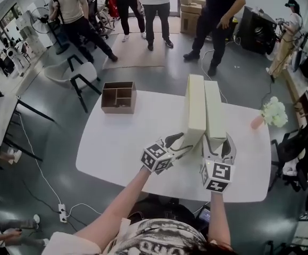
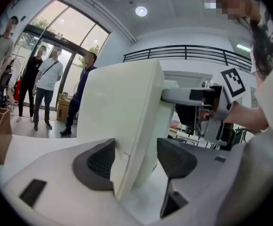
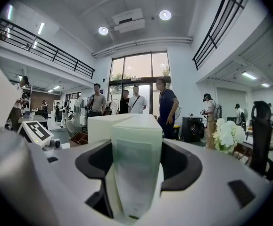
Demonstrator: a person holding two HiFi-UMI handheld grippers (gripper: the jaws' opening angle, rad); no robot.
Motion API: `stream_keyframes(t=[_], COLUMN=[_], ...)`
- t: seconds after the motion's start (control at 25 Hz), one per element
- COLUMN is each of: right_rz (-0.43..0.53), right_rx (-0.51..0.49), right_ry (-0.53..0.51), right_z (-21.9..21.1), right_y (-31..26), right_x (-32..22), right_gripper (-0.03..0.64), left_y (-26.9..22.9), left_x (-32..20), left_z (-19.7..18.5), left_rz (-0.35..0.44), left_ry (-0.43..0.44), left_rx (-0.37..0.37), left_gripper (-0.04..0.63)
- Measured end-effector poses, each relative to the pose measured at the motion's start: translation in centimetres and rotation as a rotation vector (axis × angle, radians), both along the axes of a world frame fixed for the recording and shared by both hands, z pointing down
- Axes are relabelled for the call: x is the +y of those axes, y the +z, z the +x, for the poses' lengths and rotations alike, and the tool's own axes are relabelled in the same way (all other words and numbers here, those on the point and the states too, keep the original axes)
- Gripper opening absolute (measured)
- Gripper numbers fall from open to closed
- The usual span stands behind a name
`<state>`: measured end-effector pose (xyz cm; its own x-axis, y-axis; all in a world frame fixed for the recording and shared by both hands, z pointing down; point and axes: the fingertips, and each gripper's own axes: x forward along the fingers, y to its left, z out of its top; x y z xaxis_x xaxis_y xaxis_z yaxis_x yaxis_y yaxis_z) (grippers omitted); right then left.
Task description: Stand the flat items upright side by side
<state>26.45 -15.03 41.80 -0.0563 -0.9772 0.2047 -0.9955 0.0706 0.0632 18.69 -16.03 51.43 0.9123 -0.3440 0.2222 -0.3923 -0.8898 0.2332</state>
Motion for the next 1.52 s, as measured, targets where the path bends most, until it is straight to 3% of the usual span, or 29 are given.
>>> stream_keyframes(t=[0.28,0.6,0.8,1.52], right_rz=[0.005,0.007,-0.009,-0.043], right_rx=[-0.053,-0.231,-0.223,-0.19], right_ry=[-0.008,-0.066,-0.091,0.049], right_z=[-0.1,0.0,-0.9,-0.7], right_y=[0.1,0.2,0.5,2.9], right_x=[-0.1,0.4,0.8,2.3], right_gripper=[0.304,0.334,0.336,0.336], left_y=[0.0,0.3,0.3,0.9], left_x=[-0.2,-0.2,-0.1,0.6], left_z=[-0.3,-0.6,-0.5,-3.9], left_rz=[0.0,-0.02,-0.026,-0.058], left_ry=[0.047,0.063,0.08,0.111], left_rx=[0.009,0.022,0.026,0.06], left_gripper=[0.273,0.273,0.273,0.273])
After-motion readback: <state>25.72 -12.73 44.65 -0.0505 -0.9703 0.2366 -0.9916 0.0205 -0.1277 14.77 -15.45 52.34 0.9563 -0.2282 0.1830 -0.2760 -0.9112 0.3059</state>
